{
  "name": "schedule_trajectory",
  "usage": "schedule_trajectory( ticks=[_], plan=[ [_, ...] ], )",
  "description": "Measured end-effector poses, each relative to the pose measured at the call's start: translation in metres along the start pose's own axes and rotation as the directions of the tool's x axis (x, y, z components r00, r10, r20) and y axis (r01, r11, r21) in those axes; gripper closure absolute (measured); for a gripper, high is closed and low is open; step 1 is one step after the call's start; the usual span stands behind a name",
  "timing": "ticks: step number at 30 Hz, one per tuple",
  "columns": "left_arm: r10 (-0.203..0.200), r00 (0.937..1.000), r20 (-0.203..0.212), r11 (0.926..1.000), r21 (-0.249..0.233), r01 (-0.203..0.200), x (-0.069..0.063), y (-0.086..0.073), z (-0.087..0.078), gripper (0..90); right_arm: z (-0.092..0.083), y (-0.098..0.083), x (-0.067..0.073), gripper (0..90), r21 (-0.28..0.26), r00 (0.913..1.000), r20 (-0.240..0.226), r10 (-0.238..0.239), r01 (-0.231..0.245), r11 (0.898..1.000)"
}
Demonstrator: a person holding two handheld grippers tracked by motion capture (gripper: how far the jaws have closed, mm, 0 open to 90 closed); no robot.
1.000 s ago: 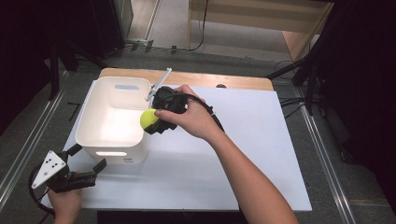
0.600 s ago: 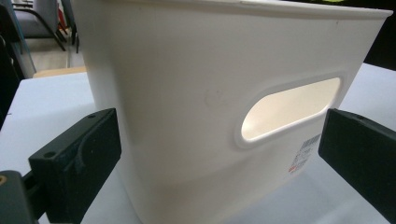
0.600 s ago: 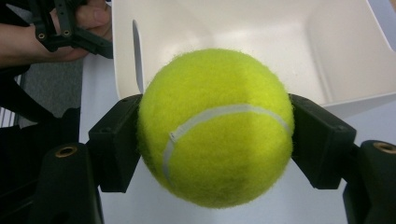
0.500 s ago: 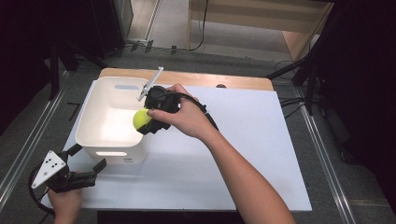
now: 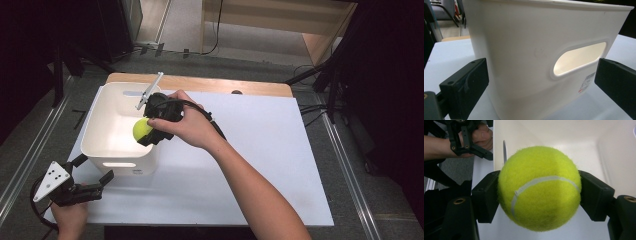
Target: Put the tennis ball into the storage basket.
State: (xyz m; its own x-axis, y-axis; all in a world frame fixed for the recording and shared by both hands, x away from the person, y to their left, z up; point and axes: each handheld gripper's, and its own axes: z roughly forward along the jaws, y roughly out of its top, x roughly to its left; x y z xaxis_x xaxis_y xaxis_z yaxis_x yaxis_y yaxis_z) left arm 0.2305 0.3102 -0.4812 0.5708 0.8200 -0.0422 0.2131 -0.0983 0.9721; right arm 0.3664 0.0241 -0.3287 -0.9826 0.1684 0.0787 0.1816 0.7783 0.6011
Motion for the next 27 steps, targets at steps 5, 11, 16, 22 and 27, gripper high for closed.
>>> schedule_trajectory(
  ticks=[5,11,16,22,27],
  plan=[
    [0.0,1.0,0.001,1.0,0.0,0.0,0.0,0.0,0.0,0.0,0.004,0.004,0.002,24.0,-0.002,1.0,-0.006,-0.002,0.002,1.0],
    [0.0,1.0,0.001,1.0,0.0,0.0,0.0,0.0,0.0,0.0,0.01,0.008,0.004,24.0,0.002,0.9999,-0.01,-0.009,0.009,1.0],
    [-0.001,1.0,0.002,1.0,-0.001,0.001,0.0,0.0,0.0,0.0,0.015,0.011,0.005,24.0,-0.004,0.9998,-0.012,-0.017,0.017,1.0],
    [-0.002,1.0,0.003,1.0,-0.003,0.002,0.0,0.0,0.0,0.0,0.02,0.012,0.005,24.0,0.01,0.9998,-0.011,-0.014,0.015,1.0],
    [-0.001,1.0,0.004,1.0,-0.003,0.001,0.0,0.0,0.0,0.0,0.025,0.012,0.004,24.0,0.019,0.9997,-0.006,-0.023,0.023,1.0]
  ],
)
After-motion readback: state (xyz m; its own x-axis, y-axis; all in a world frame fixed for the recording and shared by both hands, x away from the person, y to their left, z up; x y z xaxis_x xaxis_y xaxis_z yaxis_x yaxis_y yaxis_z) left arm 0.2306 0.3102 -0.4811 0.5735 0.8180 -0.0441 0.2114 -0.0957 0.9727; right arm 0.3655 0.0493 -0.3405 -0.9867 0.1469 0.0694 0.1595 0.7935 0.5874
